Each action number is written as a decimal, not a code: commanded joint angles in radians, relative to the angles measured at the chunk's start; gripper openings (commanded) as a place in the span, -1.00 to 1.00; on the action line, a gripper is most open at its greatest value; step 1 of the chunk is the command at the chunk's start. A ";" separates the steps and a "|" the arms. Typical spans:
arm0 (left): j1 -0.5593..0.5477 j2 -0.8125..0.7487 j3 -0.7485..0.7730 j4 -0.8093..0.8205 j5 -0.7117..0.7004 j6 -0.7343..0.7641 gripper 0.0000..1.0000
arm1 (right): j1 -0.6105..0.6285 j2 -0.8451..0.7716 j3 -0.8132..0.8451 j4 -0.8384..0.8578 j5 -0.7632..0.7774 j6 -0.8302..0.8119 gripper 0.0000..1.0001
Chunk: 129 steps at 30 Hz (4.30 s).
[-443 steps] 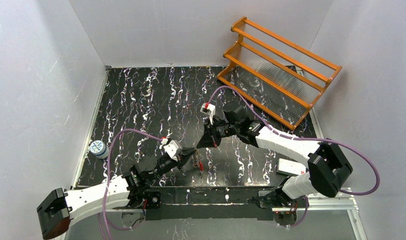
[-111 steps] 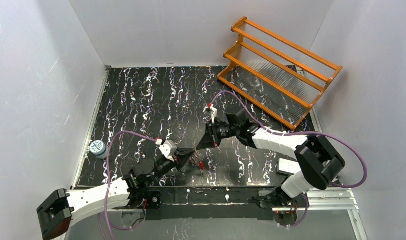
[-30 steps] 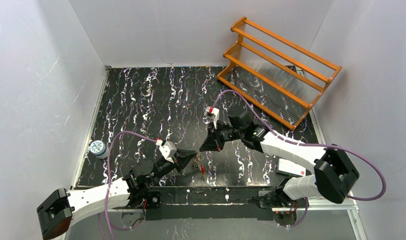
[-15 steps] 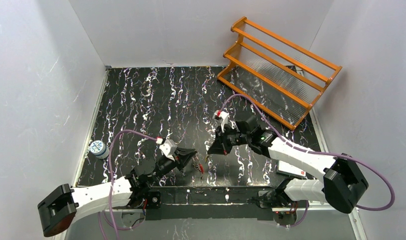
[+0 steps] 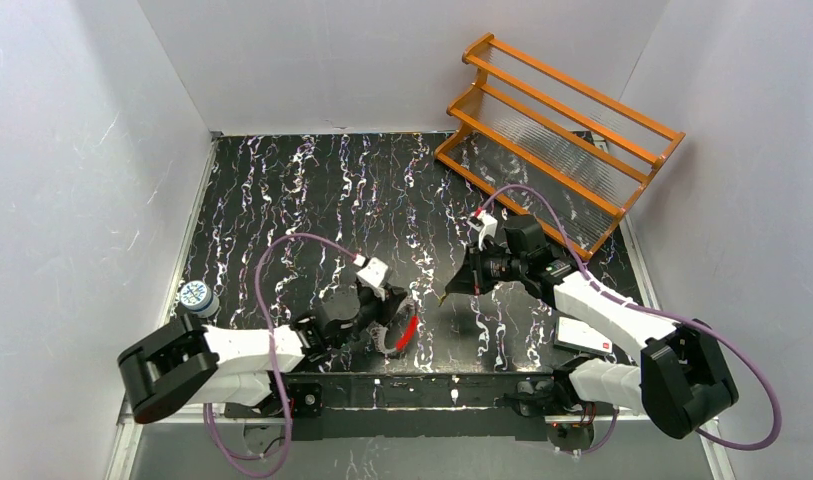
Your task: Put the keys on the keyring
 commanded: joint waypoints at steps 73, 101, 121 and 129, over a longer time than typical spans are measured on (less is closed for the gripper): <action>0.384 -0.211 0.275 -0.895 0.255 -0.390 0.45 | 0.328 0.512 0.214 0.184 -0.145 0.066 -0.20; 0.379 -0.213 0.181 -0.670 0.488 -0.091 0.16 | 0.137 0.613 0.294 -0.076 -0.060 -0.094 -0.68; 0.365 -0.402 0.058 -0.503 0.517 -0.031 0.11 | 0.255 0.505 0.350 -0.157 0.160 -0.211 -0.26; 0.364 -0.379 0.049 -0.524 0.471 -0.128 0.10 | 0.292 0.550 0.409 -0.192 0.279 -0.249 -0.17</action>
